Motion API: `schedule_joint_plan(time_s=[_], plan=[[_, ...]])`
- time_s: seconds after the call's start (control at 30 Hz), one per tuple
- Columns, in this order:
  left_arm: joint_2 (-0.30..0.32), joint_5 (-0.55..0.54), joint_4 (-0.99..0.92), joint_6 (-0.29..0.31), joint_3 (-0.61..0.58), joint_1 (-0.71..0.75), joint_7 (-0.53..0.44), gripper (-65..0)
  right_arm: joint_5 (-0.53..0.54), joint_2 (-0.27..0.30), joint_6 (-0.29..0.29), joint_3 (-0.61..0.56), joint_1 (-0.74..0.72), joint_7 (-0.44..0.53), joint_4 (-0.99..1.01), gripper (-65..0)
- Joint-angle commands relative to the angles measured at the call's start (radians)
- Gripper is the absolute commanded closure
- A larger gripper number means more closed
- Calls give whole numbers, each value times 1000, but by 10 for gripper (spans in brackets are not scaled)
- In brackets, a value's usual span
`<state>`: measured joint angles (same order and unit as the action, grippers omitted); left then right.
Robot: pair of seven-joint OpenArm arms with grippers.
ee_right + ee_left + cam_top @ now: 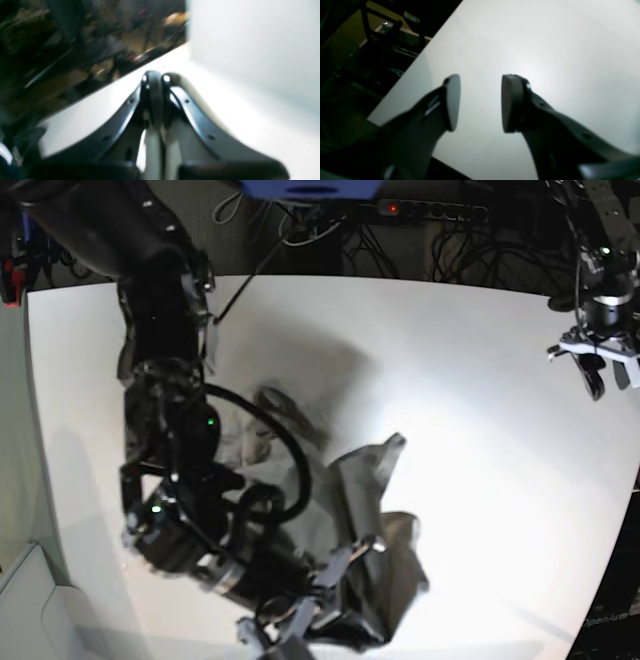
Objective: Layout the t-shirt on the table in an organized manner, then fold the t-shirt properly
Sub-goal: 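Swing the t-shirt across the table and lay it down with the right gripper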
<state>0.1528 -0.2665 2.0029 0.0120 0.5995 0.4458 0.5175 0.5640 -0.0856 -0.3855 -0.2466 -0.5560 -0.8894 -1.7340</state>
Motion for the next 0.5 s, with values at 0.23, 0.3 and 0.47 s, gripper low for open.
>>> schedule_joint_plan(time_s=[0.23, 0.3, 0.47], plan=[[12, 2, 17, -13, 3, 2, -21, -266, 20, -18, -48, -195, -54, 129, 161, -54], [12, 2, 16, -13, 0, 0, -21, -266, 21, -18, -50, -267, -51, 129, 159, -114], [12, 2, 12, -13, -2, -5, -20, -268, 21, -13, -139, -397, -12, 135, 162, -277]])
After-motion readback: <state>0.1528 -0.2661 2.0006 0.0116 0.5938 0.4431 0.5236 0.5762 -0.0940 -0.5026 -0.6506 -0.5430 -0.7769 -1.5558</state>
